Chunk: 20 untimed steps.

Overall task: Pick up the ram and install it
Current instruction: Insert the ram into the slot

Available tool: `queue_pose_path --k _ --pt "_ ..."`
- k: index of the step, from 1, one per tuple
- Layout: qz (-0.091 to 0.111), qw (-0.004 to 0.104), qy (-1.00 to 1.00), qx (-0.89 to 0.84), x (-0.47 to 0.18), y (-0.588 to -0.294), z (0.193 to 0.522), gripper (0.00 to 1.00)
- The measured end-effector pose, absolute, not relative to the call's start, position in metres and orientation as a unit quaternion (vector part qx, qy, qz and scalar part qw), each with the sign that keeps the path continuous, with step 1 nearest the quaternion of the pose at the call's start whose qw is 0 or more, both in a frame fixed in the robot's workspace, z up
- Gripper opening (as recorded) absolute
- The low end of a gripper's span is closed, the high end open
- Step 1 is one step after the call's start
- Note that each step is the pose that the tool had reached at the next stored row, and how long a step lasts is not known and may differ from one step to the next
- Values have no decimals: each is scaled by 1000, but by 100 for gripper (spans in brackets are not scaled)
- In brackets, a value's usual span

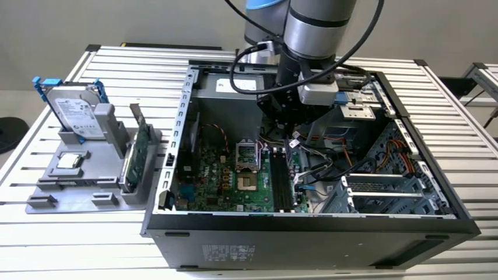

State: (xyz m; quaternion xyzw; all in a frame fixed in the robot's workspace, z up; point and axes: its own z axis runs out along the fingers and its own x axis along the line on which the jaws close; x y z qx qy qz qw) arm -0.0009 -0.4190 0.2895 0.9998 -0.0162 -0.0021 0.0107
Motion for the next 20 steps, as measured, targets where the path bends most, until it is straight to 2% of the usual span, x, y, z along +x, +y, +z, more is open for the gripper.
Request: queue_pose_path --k 20 --pt "9 16 -36 999 9 -424 266 0"
